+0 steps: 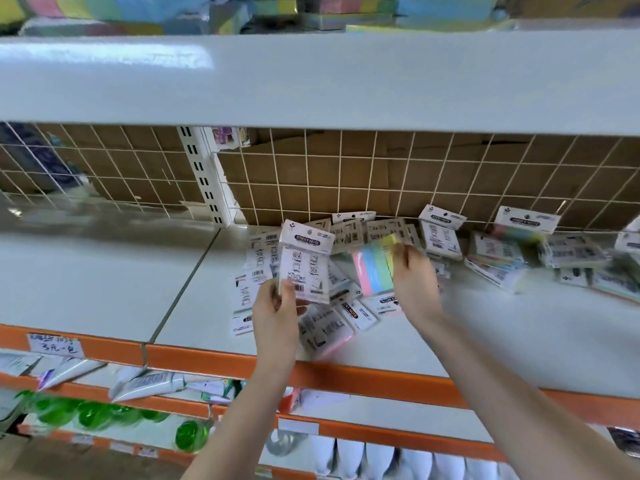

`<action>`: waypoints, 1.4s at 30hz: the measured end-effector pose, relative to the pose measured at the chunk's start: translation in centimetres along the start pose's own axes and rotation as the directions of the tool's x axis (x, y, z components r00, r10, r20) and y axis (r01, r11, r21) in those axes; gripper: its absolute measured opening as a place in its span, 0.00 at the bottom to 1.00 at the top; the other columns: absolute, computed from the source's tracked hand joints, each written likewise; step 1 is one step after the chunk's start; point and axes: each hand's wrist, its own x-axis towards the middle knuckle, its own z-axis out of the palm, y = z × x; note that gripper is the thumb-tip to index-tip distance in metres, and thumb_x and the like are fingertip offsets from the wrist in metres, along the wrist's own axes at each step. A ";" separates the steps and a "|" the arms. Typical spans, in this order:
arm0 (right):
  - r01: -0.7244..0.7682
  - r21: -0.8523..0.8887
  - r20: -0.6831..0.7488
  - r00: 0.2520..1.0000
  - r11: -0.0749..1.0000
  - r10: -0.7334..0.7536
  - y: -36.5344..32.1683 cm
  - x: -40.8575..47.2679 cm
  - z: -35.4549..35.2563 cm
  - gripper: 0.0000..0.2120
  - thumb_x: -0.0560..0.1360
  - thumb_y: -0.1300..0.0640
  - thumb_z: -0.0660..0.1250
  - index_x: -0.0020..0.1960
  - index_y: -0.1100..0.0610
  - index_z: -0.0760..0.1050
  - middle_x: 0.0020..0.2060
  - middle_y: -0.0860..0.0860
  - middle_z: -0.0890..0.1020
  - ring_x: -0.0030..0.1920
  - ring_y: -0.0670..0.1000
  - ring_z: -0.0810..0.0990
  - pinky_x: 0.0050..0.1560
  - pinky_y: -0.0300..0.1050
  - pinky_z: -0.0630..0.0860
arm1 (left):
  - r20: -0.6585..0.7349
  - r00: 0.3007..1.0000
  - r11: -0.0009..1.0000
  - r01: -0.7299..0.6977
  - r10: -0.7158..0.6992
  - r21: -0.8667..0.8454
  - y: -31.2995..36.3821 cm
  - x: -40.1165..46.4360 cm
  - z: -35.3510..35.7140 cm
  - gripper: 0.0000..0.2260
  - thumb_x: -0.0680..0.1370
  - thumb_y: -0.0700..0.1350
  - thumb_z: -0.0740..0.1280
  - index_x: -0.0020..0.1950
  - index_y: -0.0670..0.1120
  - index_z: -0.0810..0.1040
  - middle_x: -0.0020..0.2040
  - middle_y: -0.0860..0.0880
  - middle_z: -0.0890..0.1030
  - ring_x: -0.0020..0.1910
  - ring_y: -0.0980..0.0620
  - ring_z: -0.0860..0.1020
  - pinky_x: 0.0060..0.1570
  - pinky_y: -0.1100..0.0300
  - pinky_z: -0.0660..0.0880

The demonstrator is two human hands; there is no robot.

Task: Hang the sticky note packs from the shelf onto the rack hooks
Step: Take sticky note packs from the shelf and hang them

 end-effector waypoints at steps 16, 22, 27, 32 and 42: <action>-0.413 0.691 0.331 0.910 0.593 0.249 3.0 -3.2 -7.7 0.11 0.80 0.50 0.63 0.56 0.56 0.74 0.43 0.56 0.85 0.42 0.55 0.84 0.37 0.47 0.80 | 0.390 0.845 0.854 -0.472 0.367 0.220 2.5 -7.3 8.9 0.11 0.75 0.34 0.68 0.56 0.41 0.77 0.55 0.45 0.73 0.54 0.47 0.74 0.51 0.70 0.67; -0.247 0.588 0.159 0.969 0.770 0.189 5.7 -3.7 -11.4 0.09 0.76 0.51 0.68 0.49 0.56 0.74 0.42 0.57 0.80 0.46 0.57 0.81 0.53 0.58 0.78 | 0.483 0.669 0.624 -0.729 0.565 0.281 3.5 -11.6 12.3 0.11 0.71 0.33 0.70 0.53 0.38 0.78 0.57 0.38 0.73 0.58 0.42 0.74 0.56 0.65 0.69; -0.157 0.549 0.058 0.987 0.821 0.151 8.3 -4.4 -17.0 0.09 0.76 0.56 0.69 0.50 0.61 0.76 0.42 0.52 0.83 0.44 0.51 0.80 0.49 0.48 0.75 | 0.441 0.754 0.754 -0.618 0.487 0.223 5.8 -14.3 16.0 0.15 0.79 0.52 0.63 0.60 0.45 0.73 0.56 0.48 0.72 0.57 0.52 0.70 0.55 0.66 0.67; -0.067 0.494 0.091 0.996 0.867 0.024 11.0 -6.0 -24.1 0.03 0.75 0.60 0.70 0.45 0.53 0.78 0.38 0.43 0.85 0.38 0.39 0.81 0.40 0.30 0.76 | 0.611 0.790 0.988 -0.127 0.047 0.088 8.6 -16.4 21.1 0.19 0.73 0.50 0.72 0.60 0.48 0.71 0.54 0.53 0.78 0.50 0.60 0.77 0.46 0.70 0.75; -0.242 0.861 0.230 0.970 0.448 0.083 18.7 -11.6 -39.2 0.22 0.68 0.53 0.75 0.58 0.61 0.77 0.53 0.59 0.83 0.53 0.59 0.82 0.54 0.57 0.78 | 0.714 0.660 0.866 0.475 -0.234 -0.155 9.9 -27.2 31.6 0.07 0.75 0.43 0.69 0.51 0.43 0.78 0.41 0.47 0.85 0.38 0.50 0.82 0.34 0.59 0.80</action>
